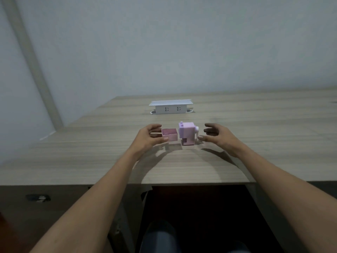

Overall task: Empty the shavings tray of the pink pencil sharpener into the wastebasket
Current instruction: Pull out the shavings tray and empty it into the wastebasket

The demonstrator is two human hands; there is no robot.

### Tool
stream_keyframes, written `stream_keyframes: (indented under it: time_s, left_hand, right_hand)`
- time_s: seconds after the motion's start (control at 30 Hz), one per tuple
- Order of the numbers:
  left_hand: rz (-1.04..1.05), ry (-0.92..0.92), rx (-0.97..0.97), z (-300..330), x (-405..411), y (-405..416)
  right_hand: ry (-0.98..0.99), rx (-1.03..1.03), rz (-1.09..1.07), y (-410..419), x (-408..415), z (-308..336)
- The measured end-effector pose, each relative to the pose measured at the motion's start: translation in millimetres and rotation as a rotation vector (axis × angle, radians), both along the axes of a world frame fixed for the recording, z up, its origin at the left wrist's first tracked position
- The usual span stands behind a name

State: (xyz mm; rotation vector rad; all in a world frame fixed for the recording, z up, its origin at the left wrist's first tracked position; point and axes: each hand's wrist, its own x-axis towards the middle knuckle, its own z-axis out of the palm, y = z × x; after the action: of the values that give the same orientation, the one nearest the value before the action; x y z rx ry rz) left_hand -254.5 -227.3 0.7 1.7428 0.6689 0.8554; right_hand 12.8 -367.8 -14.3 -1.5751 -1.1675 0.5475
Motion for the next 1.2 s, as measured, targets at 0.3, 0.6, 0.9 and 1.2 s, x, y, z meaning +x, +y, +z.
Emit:
stream_keyframes:
  time_s: [0.3, 0.6, 0.9, 1.2]
  left_hand:
    - [-0.046, -0.069, 0.058, 24, 27, -40]
    - [-0.198, -0.055, 0.042, 20, 69, -103]
    - [-0.362, -0.06, 0.025, 11, 132, -156]
    - [-0.53, -0.073, -0.034, -17, 198, -225]
  right_hand:
    - [-0.01, 0.169, -0.082, -53, -3, 26]
    - [0.011, 0.126, 0.003, -96, -7, 36]
    - [0.018, 0.098, -0.106, -176, 25, 31]
    - [0.047, 0.071, -0.281, -273, 60, 4]
